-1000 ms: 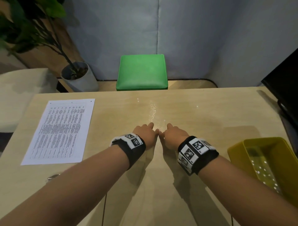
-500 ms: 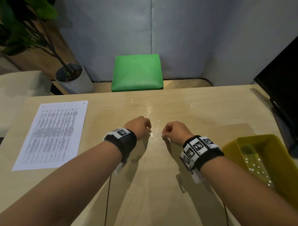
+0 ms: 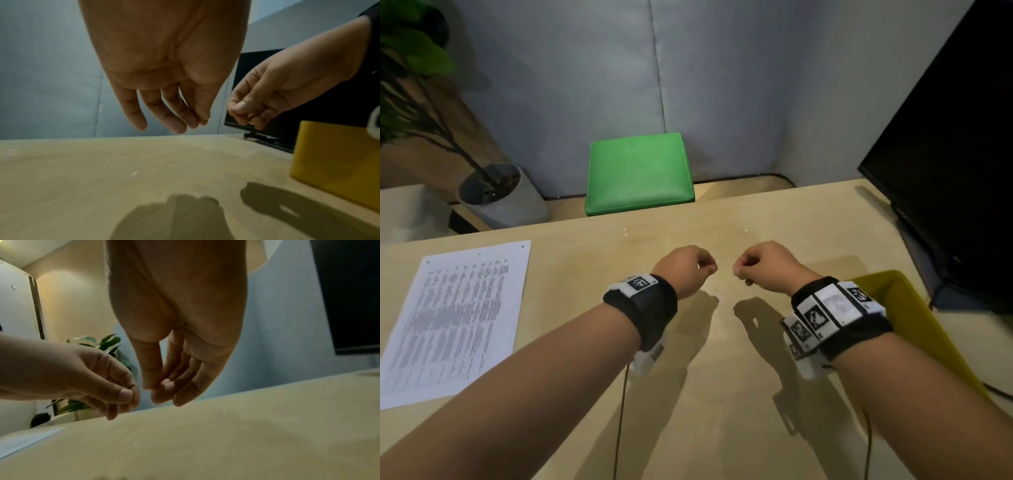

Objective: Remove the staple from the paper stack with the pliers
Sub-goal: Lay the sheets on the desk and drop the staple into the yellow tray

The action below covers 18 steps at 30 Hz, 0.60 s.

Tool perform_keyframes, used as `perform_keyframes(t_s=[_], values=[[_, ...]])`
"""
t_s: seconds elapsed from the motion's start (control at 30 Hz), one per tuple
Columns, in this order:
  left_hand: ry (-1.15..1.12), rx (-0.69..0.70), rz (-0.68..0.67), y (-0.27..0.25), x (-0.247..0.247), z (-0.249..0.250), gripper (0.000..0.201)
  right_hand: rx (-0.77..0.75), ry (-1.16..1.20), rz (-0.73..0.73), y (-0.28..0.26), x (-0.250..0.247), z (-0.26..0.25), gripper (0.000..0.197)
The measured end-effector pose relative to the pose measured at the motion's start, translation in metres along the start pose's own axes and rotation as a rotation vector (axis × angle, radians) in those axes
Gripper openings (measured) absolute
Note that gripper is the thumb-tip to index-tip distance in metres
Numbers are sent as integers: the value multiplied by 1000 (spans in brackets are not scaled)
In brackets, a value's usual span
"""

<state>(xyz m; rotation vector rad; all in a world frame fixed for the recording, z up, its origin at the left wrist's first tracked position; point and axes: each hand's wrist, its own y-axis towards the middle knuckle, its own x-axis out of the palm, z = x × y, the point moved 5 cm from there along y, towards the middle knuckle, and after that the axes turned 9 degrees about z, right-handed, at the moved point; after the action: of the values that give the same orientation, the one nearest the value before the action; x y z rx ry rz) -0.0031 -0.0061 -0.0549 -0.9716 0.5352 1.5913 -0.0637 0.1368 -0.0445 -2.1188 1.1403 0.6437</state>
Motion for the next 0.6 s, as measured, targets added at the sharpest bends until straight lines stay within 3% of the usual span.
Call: perform_keyframes(t_s=[0.23, 0.5, 0.6], values=[[-15, 219, -80, -9, 30, 108, 21, 120, -89, 111, -37, -92, 40, 8], [69, 352, -104, -19, 69, 186, 22, 248, -165, 137, -85, -130, 108, 4], [181, 391, -173, -19, 86, 198, 25, 280, -210, 123, -100, -134, 130, 9]])
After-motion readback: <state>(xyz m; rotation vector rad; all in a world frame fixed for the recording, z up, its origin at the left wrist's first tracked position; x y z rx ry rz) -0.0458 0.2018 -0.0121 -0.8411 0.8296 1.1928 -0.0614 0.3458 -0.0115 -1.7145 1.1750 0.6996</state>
